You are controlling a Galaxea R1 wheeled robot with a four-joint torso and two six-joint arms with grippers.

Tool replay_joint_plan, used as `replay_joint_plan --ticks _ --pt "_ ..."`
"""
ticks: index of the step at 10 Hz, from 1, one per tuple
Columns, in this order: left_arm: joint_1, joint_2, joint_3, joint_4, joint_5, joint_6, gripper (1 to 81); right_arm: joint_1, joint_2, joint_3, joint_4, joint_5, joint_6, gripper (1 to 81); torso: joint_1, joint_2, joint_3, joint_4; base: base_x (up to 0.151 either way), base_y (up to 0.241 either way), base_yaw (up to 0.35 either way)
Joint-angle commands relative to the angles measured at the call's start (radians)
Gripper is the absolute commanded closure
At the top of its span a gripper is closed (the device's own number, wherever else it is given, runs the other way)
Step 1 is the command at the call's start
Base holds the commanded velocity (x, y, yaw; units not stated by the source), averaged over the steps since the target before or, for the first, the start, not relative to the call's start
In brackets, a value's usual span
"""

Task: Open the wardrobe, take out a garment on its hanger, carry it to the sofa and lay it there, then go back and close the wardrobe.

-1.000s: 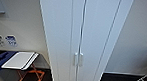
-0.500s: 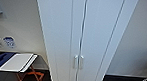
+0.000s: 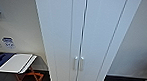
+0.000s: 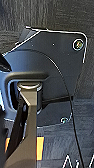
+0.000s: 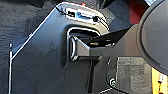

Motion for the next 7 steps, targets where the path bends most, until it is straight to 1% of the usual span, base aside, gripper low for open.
replay_joint_plan --ticks 1,4,6,7 --pt "-0.017 -0.031 0.031 0.019 0.054 0.005 1.0 0.039 -0.050 0.059 -0.009 -0.058 -0.003 1.0 0.000 0.000 0.000 0.000 0.000 0.000 0.000" --pt "-0.068 -0.160 0.176 0.017 0.054 0.000 1.0 0.134 -0.214 0.291 -0.008 -0.058 0.008 1.0 0.000 0.000 0.000 0.000 0.000 0.000 0.000" --pt "-0.123 -0.275 0.317 0.017 0.054 0.001 1.0 0.206 -0.321 0.436 -0.011 -0.058 0.008 1.0 -0.001 0.000 0.000 0.000 0.000 0.000 0.000" --pt "-0.158 -0.336 0.395 0.017 0.054 0.001 1.0 0.251 -0.357 0.479 -0.006 -0.058 0.009 1.0 0.000 0.000 0.000 0.000 0.000 0.000 0.000"
